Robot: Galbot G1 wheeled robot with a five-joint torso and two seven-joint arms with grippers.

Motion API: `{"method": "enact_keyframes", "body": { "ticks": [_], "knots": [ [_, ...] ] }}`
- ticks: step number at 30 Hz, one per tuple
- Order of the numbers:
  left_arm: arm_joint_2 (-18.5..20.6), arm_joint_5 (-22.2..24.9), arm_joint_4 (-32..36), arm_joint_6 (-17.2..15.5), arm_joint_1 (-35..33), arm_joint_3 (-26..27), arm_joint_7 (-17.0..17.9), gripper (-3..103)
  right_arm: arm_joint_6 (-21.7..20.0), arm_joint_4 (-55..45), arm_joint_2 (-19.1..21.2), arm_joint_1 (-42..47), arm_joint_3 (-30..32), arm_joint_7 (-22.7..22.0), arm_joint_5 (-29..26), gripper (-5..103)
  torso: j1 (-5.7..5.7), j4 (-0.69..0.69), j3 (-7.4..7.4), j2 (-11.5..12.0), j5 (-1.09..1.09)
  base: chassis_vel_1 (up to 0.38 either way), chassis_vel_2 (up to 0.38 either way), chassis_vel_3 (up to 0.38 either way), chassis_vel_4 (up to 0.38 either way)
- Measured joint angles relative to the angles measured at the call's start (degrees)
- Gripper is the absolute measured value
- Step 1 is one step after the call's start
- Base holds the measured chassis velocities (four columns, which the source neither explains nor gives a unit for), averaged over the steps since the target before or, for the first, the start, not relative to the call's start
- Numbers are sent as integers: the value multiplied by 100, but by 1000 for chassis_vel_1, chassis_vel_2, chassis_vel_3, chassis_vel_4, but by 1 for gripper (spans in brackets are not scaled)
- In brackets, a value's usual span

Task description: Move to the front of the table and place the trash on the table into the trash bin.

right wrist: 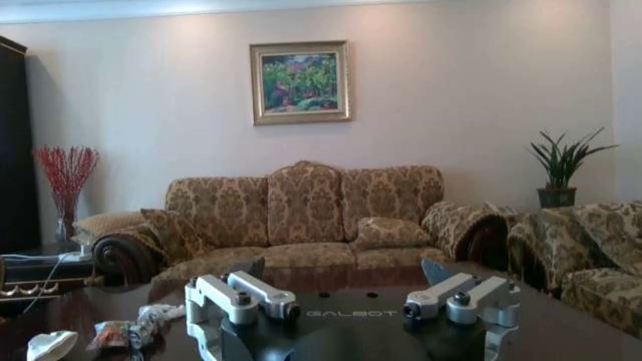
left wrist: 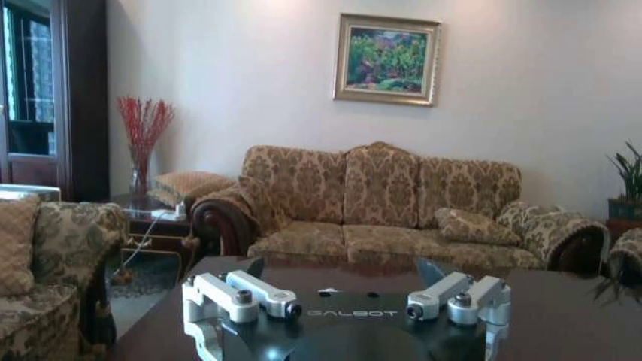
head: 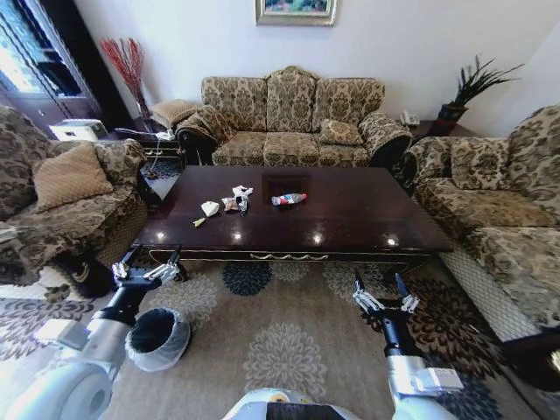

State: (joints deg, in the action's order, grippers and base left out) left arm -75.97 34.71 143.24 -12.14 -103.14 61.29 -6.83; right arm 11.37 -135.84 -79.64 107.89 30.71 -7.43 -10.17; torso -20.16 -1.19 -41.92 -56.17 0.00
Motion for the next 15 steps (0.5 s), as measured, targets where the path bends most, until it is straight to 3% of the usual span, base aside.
{"method": "enact_keyframes", "body": {
  "ticks": [15],
  "knots": [
    [0, 0, 0, 0, -2, 0, 0, 100, 0, 0, 0, 2, 0, 0, 0, 100, 6, 0, 3, -2, 0, 0, 0, 0, 0]
  ]
}}
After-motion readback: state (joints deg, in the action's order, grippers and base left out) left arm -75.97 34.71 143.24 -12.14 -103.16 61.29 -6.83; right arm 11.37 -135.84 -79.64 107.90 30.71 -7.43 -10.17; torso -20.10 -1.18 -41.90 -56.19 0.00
